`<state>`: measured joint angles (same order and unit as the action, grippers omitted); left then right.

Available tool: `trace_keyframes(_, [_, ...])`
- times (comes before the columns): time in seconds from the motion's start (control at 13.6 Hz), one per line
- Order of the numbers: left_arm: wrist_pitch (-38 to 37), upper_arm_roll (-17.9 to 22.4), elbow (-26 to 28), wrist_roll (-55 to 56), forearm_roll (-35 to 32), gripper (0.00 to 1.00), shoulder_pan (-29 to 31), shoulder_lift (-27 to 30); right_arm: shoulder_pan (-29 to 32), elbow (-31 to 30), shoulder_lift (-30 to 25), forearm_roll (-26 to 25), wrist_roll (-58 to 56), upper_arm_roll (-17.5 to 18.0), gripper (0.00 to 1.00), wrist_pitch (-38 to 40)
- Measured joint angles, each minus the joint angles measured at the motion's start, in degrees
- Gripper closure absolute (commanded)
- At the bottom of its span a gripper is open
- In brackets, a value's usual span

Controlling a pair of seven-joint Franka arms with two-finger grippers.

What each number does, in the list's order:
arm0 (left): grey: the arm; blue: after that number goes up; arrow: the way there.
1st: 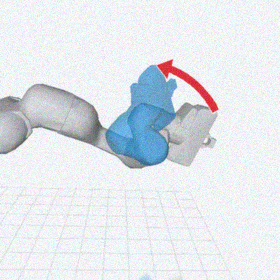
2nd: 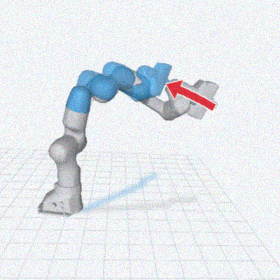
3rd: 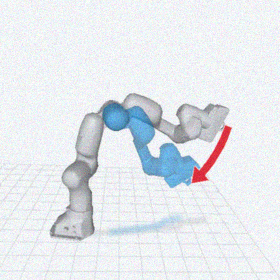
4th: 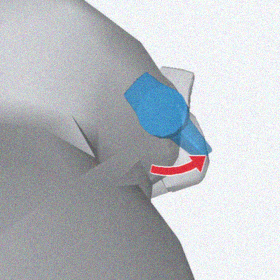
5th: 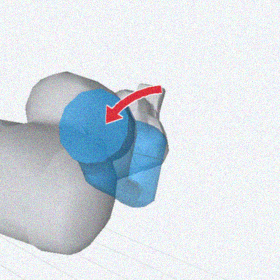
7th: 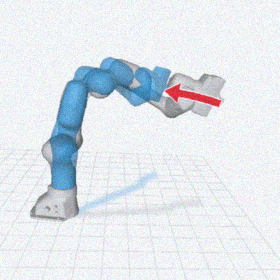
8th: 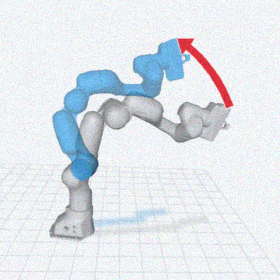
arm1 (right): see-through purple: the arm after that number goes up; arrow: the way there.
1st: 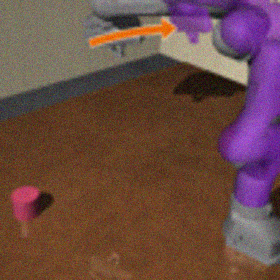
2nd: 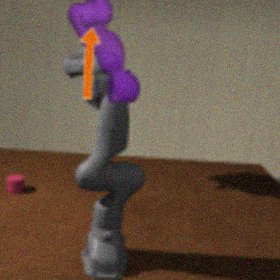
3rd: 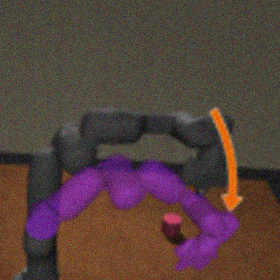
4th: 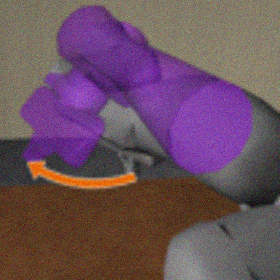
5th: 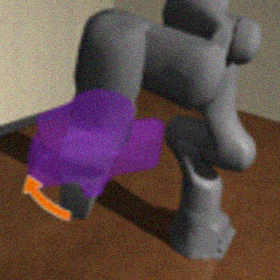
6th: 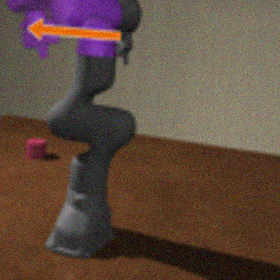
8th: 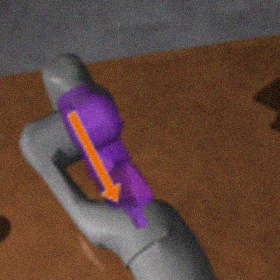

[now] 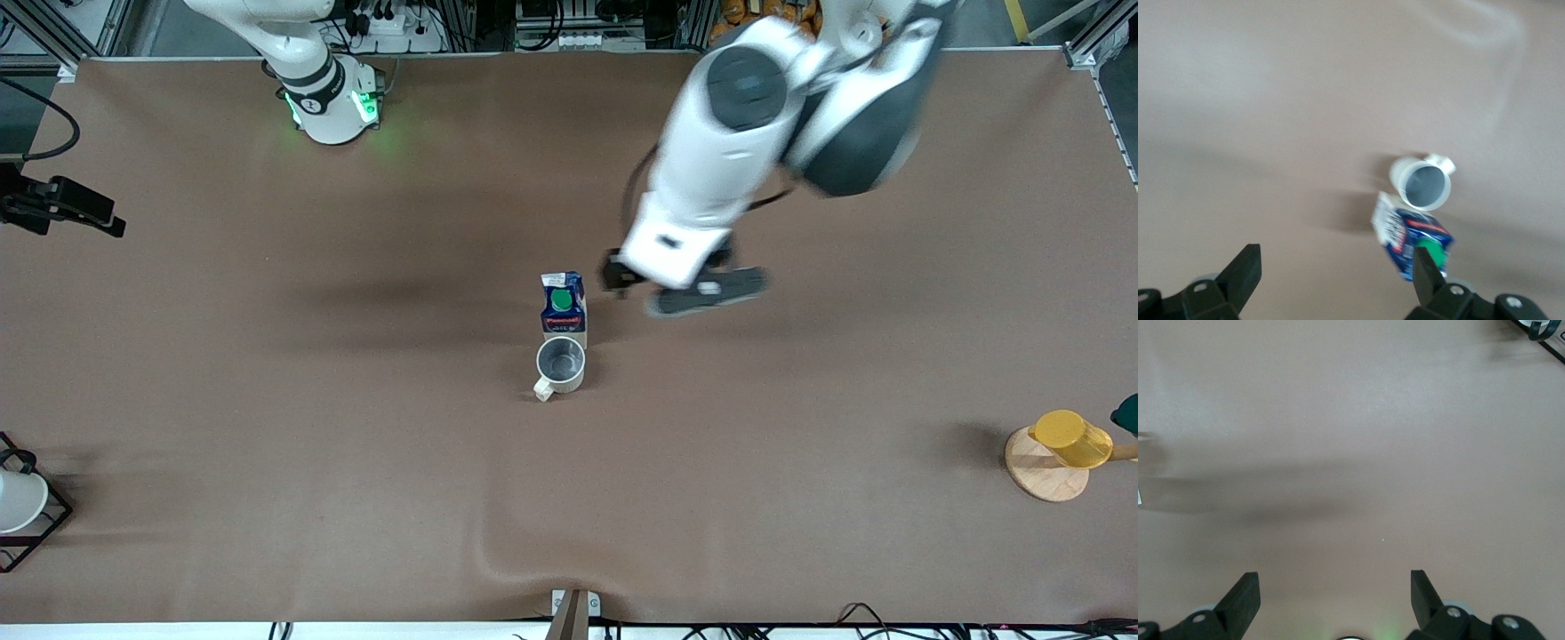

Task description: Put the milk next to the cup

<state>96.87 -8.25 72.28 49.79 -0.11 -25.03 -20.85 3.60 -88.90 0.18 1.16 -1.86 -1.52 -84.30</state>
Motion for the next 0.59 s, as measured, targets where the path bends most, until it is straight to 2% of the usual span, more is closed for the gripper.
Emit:
trace_keyframes(0.29, [-6.7, 0.2, 0.8, -11.1, -0.6, 0.0, 11.4, 6.2, -0.1, 0.0, 0.0, 0.0, -0.1, 0.2, 0.0, 0.2])
trace_keyframes(0.59, [-7.6, -0.2, 4.6, -17.9, -0.6, 0.0, 16.9, 10.1, -1.1, 0.0, 0.0, -0.8, -0.1, 0.9, 0.0, 0.1])
